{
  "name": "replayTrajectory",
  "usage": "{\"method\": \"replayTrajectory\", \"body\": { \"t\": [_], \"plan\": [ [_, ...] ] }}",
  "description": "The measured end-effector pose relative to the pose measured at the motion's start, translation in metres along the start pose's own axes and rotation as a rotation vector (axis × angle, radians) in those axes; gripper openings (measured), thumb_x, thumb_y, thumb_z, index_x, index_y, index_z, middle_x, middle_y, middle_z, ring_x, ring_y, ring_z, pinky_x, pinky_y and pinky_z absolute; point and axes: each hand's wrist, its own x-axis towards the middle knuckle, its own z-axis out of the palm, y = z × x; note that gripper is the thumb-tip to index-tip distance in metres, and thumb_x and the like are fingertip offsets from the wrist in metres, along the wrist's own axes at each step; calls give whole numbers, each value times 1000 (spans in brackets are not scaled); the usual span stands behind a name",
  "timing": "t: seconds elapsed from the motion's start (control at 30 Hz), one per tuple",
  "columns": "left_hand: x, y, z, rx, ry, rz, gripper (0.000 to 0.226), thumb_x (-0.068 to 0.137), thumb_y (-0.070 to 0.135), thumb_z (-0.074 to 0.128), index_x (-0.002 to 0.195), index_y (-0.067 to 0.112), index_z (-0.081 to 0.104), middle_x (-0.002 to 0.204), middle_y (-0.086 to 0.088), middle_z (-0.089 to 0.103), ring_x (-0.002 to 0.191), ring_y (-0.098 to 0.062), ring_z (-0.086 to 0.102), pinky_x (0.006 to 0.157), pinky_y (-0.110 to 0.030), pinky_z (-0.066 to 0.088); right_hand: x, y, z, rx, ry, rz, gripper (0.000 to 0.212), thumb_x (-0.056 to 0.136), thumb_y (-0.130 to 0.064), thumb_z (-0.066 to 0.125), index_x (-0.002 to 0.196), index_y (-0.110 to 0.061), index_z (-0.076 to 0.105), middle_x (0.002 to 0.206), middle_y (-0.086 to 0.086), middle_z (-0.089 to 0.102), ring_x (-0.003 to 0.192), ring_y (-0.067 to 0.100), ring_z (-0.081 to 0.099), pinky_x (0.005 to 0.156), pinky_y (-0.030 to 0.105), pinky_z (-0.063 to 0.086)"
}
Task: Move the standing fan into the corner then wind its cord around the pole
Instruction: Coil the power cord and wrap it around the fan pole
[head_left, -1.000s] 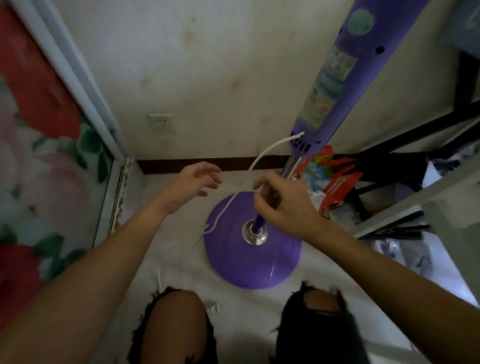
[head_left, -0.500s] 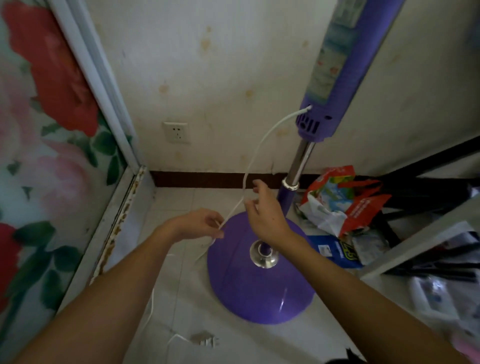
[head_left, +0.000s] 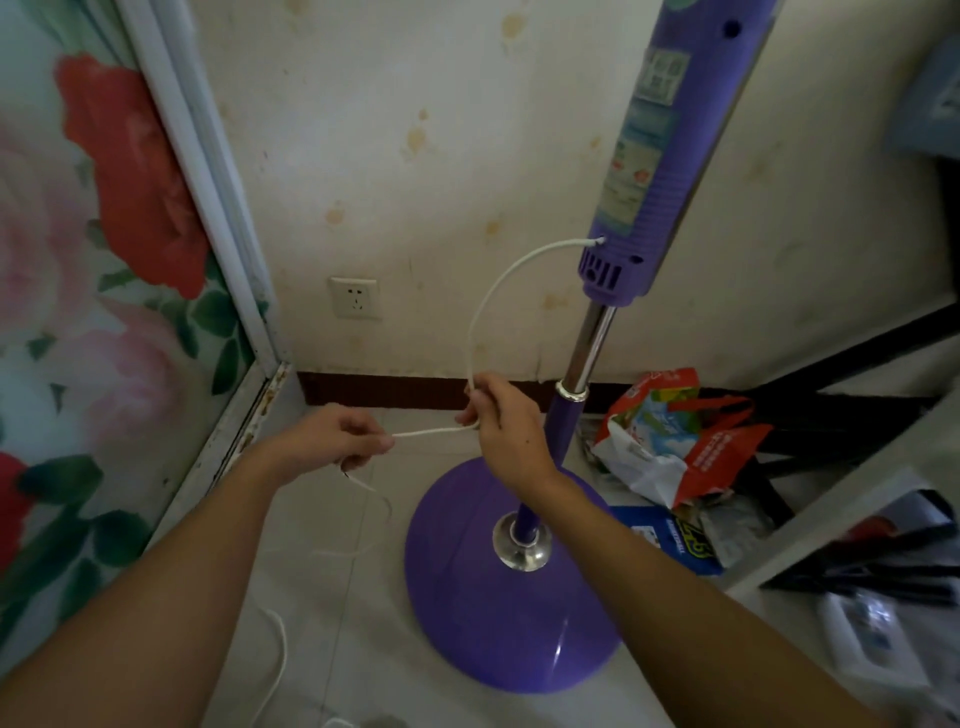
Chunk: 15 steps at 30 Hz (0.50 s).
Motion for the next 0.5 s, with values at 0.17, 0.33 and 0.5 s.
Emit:
{"method": "replayTrajectory", "body": {
  "t": [0.17,0.33,0.5],
  "plan": [
    [-20,-13,8,-86,275,29,29,92,32,67,72,12,62,60,-1,54,58,-12,50,66,-31,41,-4,-16,6,26,-15,29,20,105,0,45,102,-6,63,76,9,60,65,1,55,65,13,48],
    [-16,13,-13,-184,341,122,24,87,34,75,83,13,63,71,-3,57,66,-14,52,69,-31,43,4,-24,1,-66,87,18,27,105,-4,46,120,-1,69,83,-1,59,78,14,55,72,32,45],
    [-27,-2,-5,7,193,40,11,90,26,72,82,18,74,71,4,66,71,-8,60,76,-30,46,0,-22,-13,-111,41,46,28,106,-7,46,121,-4,69,74,-15,53,70,6,51,72,30,42]
  ]
}}
